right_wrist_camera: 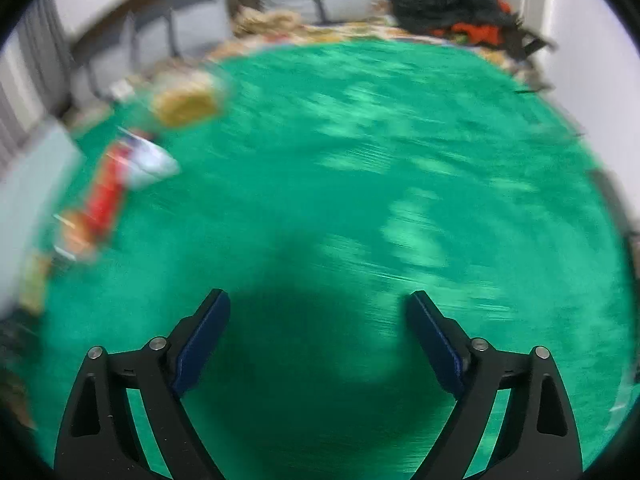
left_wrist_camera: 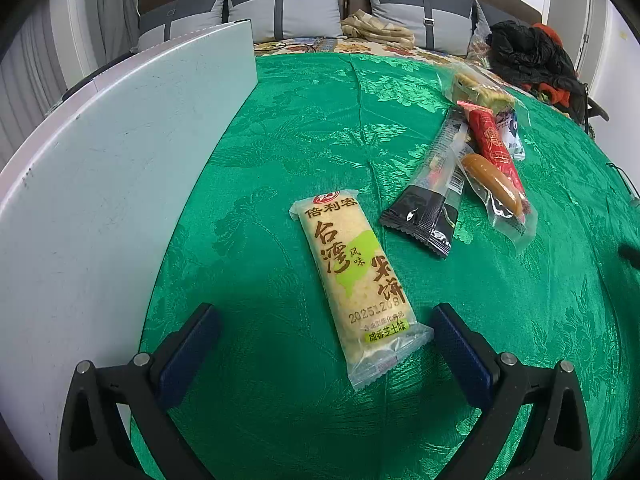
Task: Organize snacks
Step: 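Move the left gripper over the yellow-green rice cake bar, then grasp the clear-wrapped sausage with the right gripper while the left gripper grasps the rice cake bar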
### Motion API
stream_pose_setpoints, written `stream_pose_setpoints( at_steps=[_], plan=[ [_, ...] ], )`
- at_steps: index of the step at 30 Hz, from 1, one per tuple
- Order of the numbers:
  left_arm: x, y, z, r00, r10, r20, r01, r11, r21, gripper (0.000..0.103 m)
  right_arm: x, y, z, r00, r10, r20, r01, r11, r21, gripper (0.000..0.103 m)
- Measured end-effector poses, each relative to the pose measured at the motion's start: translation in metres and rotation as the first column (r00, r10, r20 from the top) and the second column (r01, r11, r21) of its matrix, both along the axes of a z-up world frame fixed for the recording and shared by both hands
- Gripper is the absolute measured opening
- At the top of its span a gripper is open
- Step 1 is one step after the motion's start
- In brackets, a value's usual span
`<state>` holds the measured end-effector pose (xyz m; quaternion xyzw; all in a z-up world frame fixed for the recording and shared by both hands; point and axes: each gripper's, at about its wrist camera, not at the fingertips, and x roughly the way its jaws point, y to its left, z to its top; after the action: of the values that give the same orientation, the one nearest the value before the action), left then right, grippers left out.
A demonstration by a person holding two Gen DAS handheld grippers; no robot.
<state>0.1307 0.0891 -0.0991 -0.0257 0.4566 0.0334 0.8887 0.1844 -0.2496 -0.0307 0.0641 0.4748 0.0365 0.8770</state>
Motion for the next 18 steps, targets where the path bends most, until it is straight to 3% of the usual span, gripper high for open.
stream_pose_setpoints(
  at_steps=[1, 4, 6, 8, 9, 10, 12, 14, 18],
  plan=[
    [0.000, 0.000, 0.000, 1.000, 0.000, 0.000, 0.000, 1.000, 0.000, 0.103, 0.004, 0.018, 0.007, 0.999, 0.042, 0.022, -0.044, 0.995, 0.085, 0.092],
    [0.000, 0.000, 0.000, 1.000, 0.000, 0.000, 0.000, 1.000, 0.000, 0.103, 0.022, 0.080, 0.022, 0.972, 0.229, 0.049, -0.234, 0.952, 0.196, 0.091],
    [0.000, 0.000, 0.000, 1.000, 0.000, 0.001, 0.000, 1.000, 0.000, 0.103, 0.032, 0.123, 0.029, 0.931, 0.360, 0.061, -0.365, 0.915, 0.172, 0.090],
    [0.000, 0.000, 0.000, 1.000, 0.000, 0.001, 0.000, 1.000, 0.000, 0.103, 0.041, 0.164, 0.030, 0.883, 0.468, 0.045, -0.470, 0.878, 0.090, 0.088],
    [0.000, 0.000, 0.000, 1.000, 0.000, 0.001, 0.000, 1.000, 0.000, 0.103, 0.048, 0.187, 0.024, 0.853, 0.521, 0.006, -0.521, 0.853, 0.034, 0.081],
    [0.000, 0.000, 0.000, 1.000, 0.000, 0.001, 0.000, 1.000, 0.000, 0.103, 0.052, 0.199, 0.017, 0.839, 0.543, -0.032, -0.544, 0.839, 0.001, 0.076],
    [0.000, 0.000, 0.000, 1.000, 0.000, 0.001, 0.000, 1.000, 0.000, 0.103, 0.063, 0.219, -0.006, 0.818, 0.554, -0.156, -0.568, 0.821, -0.061, 0.045],
    [0.000, 0.000, -0.001, 1.000, 0.000, 0.001, 0.000, 1.000, -0.001, 0.103, 0.060, 0.221, -0.011, 0.820, 0.553, -0.151, -0.568, 0.819, -0.085, 0.044],
    [0.000, 0.000, 0.000, 1.000, -0.005, 0.002, 0.005, 1.000, -0.004, 0.103, 0.050, 0.201, -0.006, 0.841, 0.514, -0.170, -0.520, 0.854, 0.016, 0.041]
  ],
)
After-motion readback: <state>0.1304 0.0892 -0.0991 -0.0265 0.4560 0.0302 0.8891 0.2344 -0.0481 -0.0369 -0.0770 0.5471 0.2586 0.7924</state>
